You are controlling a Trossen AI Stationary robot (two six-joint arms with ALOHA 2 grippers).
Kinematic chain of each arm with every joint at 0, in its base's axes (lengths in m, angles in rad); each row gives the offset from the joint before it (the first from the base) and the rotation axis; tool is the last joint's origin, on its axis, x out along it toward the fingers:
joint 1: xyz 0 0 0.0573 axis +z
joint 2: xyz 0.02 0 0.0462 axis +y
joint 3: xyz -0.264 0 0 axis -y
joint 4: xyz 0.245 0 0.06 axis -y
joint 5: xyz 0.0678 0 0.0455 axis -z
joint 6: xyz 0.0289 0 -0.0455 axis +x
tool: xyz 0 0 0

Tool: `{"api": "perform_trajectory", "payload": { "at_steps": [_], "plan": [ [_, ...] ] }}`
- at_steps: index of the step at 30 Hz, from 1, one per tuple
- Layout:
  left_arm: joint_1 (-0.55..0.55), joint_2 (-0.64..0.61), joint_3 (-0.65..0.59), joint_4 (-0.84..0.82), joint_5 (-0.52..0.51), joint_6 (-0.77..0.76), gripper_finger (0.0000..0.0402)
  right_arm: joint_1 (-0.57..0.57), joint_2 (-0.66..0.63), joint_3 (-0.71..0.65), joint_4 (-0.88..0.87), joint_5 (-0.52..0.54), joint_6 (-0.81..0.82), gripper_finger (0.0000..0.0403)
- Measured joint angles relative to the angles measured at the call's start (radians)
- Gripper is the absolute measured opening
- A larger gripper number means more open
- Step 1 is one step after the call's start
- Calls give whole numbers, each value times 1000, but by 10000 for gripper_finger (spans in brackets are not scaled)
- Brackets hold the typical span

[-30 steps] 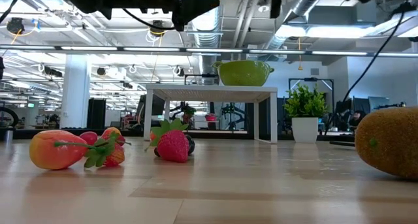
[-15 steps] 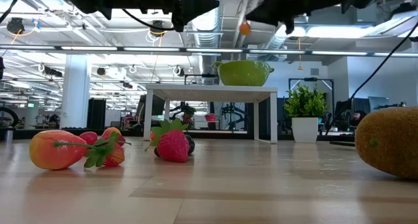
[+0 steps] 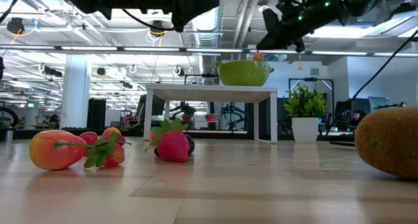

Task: Pick & Place Fruit
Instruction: Put the yellow pear into the green strainer bowl

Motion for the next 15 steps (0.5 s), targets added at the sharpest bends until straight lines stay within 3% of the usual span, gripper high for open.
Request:
{"api": "perform_trajectory", "payload": {
  "at_steps": [15],
  "plan": [
    [0,0,0,1,0,-1,220,-32,0,0,-58,0,2,0]
  ]
}}
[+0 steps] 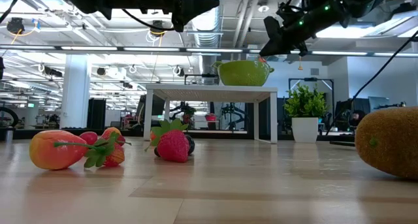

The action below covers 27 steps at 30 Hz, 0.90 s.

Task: Pick & Place Fruit
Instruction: Put the yellow pear into the green strainer bowl, then put the red cherry into the green strainer bowl

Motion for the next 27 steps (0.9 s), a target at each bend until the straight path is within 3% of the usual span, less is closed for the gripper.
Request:
{"api": "perform_trajectory", "payload": {
  "at_steps": [7,17,22,27],
  "plan": [
    [0,0,0,0,0,0,218,-13,0,0,-12,0,68,10],
    [0,0,0,1,0,0,218,-22,-3,0,25,-28,72,124],
    [0,0,0,-6,1,-8,218,26,-16,0,148,-102,62,160],
    [-6,0,0,-79,4,-26,218,132,-47,0,215,-134,34,168]
  ]
}}
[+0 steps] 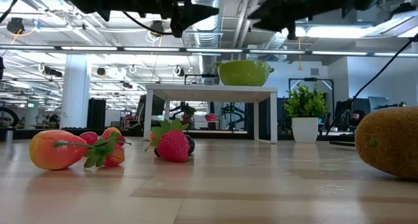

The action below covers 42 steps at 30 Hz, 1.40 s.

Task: Pick & Place Fruit
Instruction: Put the red cherry into the green strainer bowl

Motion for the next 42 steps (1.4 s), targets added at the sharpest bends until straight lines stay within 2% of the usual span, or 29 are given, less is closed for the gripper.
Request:
{"api": "perform_trajectory", "payload": {
  "at_steps": [8,14,21,30,42],
  "plan": [
    [-67,-11,0,-258,61,-3,218,231,-43,0,-58,-1,-45,140],
    [-158,-21,0,-563,72,-4,218,331,-33,0,-111,-3,-45,115],
    [-188,-27,0,-813,56,-131,218,358,-33,0,-139,0,-24,108],
    [-223,-27,0,-1027,63,-231,218,358,-33,0,-141,0,-7,108],
    [-252,-2,-5,-1071,-32,-296,218,349,-33,0,-140,4,-7,108]
  ]
}}
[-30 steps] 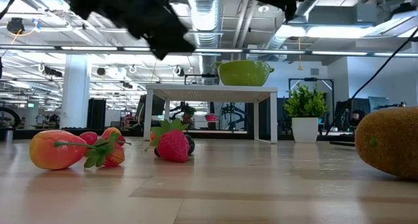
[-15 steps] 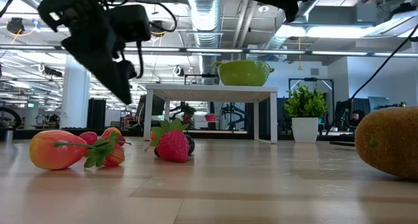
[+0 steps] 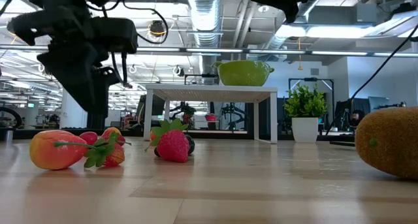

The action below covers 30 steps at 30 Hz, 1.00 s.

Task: Pick & Place Fruit
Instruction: Put the red cherry into the green strainer bowl

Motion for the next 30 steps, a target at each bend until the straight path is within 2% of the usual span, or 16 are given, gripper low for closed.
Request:
{"api": "perform_trajectory", "payload": {
  "at_steps": [17,24,30],
  "plan": [
    [-1,148,-28,0,-62,-38,218,3,0,0,0,0,0,108],
    [0,68,-34,-16,-27,-42,218,3,0,0,0,0,0,108],
    [0,3,-33,-103,-28,-75,218,16,0,0,0,0,0,108]
  ]
}}
